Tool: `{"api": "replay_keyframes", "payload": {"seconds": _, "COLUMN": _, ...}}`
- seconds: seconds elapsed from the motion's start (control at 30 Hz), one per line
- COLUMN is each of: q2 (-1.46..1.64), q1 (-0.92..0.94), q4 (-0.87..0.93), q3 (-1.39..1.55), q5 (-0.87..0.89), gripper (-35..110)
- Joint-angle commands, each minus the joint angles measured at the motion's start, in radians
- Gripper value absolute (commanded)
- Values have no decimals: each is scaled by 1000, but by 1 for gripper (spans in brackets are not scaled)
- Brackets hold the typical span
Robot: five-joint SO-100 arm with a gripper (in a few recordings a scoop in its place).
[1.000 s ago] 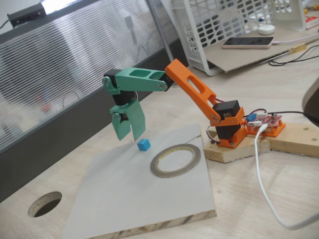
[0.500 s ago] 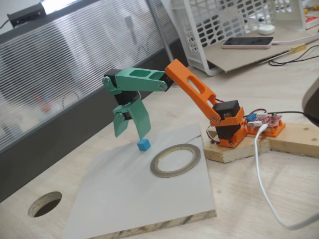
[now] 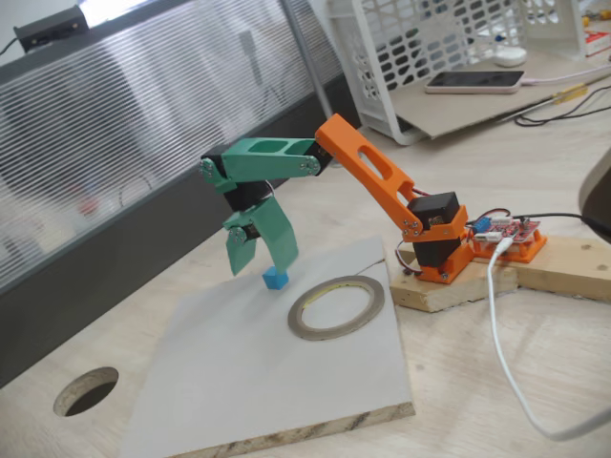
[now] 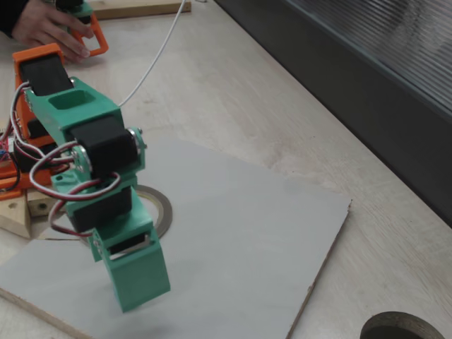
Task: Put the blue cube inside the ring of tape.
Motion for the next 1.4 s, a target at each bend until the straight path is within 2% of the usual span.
{"api": "replay_keyframes", "payload": {"seconds": 0.0, "q2": 23, "q1": 6, "q4": -61, "q3": 25, "q5": 9, "gripper": 71}}
{"api": "replay_keyframes", "payload": {"seconds": 0.2, "q2": 23, "q1": 8, "q4": -158, "q3": 25, "q5": 9, "gripper": 71}}
{"api": "replay_keyframes", "payload": {"seconds": 0.53, "q2": -38, "q1": 94, "q4": -161, "q3": 25, "q5": 9, "gripper": 71}}
{"api": "replay_keyframes", "payload": {"seconds": 0.87, "q2": -31, "q1": 97, "q4": -150, "q3": 25, "q5": 9, "gripper": 70}}
{"api": "replay_keyframes", "payload": {"seconds": 1.2, "q2": -31, "q1": 94, "q4": -160, "q3": 25, "q5": 8, "gripper": 40}}
{"api": "replay_keyframes", "payload": {"seconds": 1.37, "q2": -31, "q1": 87, "q4": -160, "q3": 25, "q5": 6, "gripper": 35}}
